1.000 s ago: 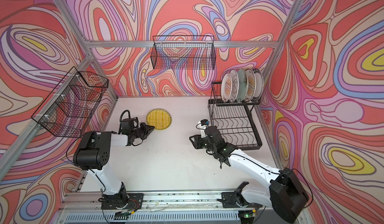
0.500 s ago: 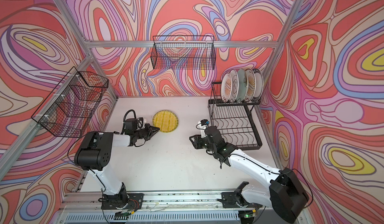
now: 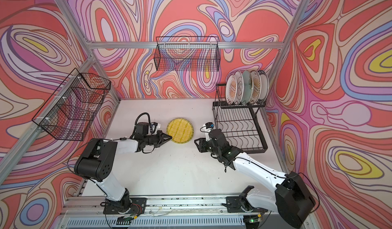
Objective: Load plates into a dish rack
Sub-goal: Place the plate at the center of the table.
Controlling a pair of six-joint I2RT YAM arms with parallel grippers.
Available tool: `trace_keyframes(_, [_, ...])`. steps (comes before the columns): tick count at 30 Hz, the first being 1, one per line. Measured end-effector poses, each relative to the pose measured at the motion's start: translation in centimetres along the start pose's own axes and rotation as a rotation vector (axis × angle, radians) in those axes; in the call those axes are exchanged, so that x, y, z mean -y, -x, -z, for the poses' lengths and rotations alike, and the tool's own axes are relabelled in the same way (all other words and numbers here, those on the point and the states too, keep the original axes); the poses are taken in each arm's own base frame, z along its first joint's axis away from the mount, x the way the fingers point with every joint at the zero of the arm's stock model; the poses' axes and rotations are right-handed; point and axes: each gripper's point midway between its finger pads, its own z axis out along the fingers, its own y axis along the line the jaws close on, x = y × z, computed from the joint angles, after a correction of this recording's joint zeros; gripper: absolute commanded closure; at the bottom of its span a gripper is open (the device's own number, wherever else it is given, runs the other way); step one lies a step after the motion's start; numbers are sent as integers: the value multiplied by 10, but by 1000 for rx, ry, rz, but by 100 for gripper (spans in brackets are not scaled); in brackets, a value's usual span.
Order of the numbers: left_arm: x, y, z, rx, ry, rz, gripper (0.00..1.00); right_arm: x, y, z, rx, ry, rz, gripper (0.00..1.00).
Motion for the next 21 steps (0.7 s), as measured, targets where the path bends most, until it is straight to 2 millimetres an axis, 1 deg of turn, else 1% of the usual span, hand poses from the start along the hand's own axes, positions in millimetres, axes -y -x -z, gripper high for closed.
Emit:
trace_keyframes(3, [-6, -15, -3, -35, 7, 19, 100, 2, 1, 1, 1, -16, 2, 63])
trace_keyframes(6, [-9, -21, -3, -51, 7, 30, 100, 4, 1, 2, 1, -26, 3, 63])
trace_keyframes(10, [-12, -24, -3, -56, 6, 38, 100, 5, 1, 2, 1, -35, 4, 62])
trace_keyframes(17, [-13, -23, -5, -53, -2, 41, 100, 7, 2, 2, 6, -45, 4, 62])
trace_keyframes(21, [-16, -24, -6, -58, 1, 52, 89, 8, 2, 2, 9, -51, 4, 62])
